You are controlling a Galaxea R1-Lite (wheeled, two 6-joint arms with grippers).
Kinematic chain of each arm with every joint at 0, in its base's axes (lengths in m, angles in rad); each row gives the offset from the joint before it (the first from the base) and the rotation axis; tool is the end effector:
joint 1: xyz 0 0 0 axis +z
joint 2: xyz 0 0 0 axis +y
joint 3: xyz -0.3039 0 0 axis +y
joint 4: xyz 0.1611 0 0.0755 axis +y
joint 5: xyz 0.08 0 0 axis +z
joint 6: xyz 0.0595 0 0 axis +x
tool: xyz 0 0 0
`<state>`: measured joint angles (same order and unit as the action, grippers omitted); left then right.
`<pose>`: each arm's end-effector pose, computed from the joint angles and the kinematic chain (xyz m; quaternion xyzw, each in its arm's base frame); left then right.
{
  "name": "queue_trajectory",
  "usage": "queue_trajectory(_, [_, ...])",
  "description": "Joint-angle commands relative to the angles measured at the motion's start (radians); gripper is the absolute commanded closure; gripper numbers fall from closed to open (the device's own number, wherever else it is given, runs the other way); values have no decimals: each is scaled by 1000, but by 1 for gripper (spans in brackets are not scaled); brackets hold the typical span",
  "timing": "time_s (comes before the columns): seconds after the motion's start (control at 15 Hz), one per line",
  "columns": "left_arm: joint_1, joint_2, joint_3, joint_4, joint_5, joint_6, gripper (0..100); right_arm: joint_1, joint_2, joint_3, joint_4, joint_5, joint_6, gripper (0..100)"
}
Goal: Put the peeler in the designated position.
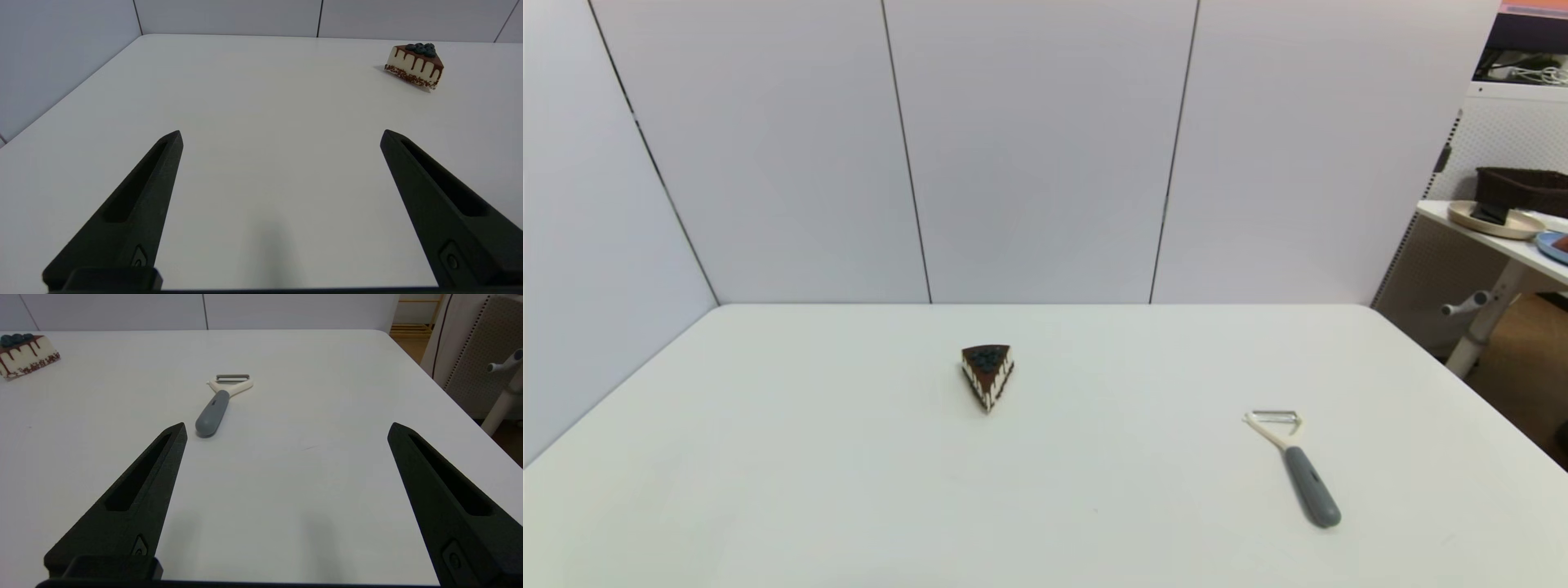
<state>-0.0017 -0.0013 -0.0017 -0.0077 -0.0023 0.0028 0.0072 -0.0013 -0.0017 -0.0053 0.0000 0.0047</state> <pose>-0.0035 -0.0001 0.0771 0.0014 -0.0054 -0.0020 1.0000 -0.0035 0.0000 0.0767 0.0024 -0.0041 0.0036 1.0000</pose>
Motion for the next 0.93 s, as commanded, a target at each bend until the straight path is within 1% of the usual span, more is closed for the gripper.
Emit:
queue_trajectory(0.07, [0,1,0,2,-1,0,0,0,0,0,-1,0,0,0])
queue_trajectory(0.2, [0,1,0,2,-1,0,0,0,0,0,5,0,-5,0])
queue_trajectory(0.33, [0,1,0,-2,-1,0,0,0,60,-9,2,-2,-5,0])
queue_trajectory(0.4, [2,1,0,-2,-1,0,0,2,93,-57,13,3,0,0])
queue_trajectory(0.53, [0,1,0,2,-1,0,0,13,201,-199,15,14,3,0])
queue_trajectory(0.87, [0,1,0,2,-1,0,0,132,558,-612,19,17,5,0])
queue_trajectory(0.93, [0,1,0,2,-1,0,0,149,639,-727,48,37,5,0])
